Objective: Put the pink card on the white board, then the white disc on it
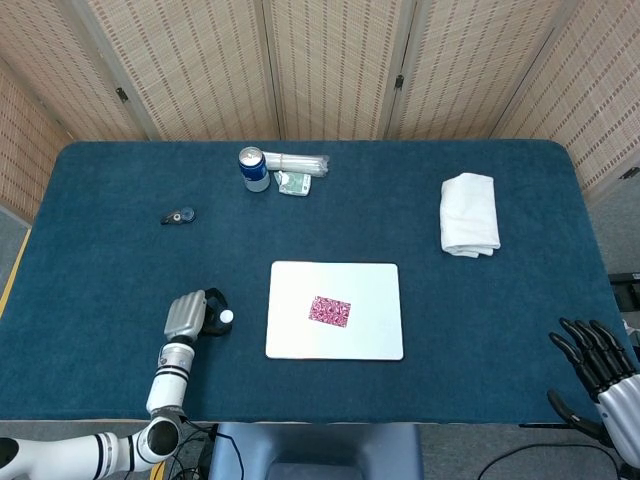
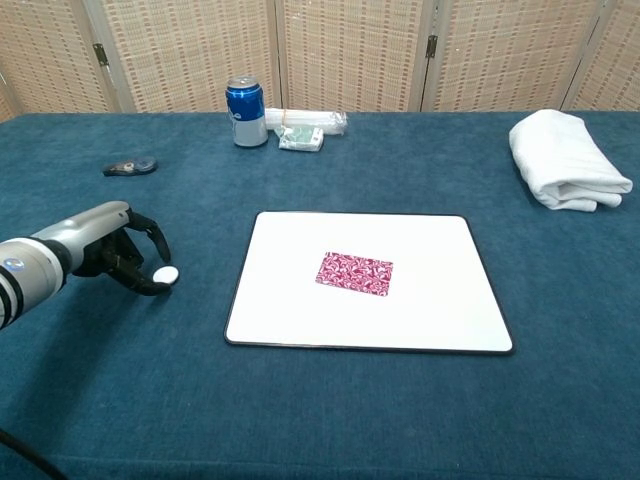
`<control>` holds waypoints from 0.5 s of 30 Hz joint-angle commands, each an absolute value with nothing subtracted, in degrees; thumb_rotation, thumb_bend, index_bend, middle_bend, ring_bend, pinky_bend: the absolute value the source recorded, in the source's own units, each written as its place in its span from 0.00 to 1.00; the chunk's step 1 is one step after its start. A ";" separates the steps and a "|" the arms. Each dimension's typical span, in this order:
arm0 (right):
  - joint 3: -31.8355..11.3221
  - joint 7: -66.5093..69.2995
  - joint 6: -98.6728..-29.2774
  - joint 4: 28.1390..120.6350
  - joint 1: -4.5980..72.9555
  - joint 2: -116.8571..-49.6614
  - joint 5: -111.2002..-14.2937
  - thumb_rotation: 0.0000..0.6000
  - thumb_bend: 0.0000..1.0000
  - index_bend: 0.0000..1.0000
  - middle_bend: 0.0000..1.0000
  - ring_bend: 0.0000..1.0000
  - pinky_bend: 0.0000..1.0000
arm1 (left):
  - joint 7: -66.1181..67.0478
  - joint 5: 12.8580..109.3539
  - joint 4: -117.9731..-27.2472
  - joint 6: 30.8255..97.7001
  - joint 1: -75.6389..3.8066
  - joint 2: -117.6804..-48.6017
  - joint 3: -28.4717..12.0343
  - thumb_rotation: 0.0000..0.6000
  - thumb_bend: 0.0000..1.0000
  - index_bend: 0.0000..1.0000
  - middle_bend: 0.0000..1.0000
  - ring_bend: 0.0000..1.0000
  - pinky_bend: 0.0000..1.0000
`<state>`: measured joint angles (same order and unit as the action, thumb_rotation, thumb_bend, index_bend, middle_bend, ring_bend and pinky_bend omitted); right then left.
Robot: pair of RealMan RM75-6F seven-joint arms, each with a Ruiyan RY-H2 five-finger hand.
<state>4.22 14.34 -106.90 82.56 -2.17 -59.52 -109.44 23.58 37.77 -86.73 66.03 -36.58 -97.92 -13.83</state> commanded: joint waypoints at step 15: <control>4.16 13.50 -106.67 82.95 -2.15 -59.62 -109.27 1.00 0.25 0.00 0.00 0.00 0.00 | 23.09 37.74 -84.68 63.26 -36.47 -98.36 -14.39 1.00 0.30 0.53 1.00 1.00 1.00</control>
<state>4.16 13.50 -106.67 82.95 -2.15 -59.62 -109.27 23.06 37.75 -84.72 63.30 -36.45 -98.39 -14.37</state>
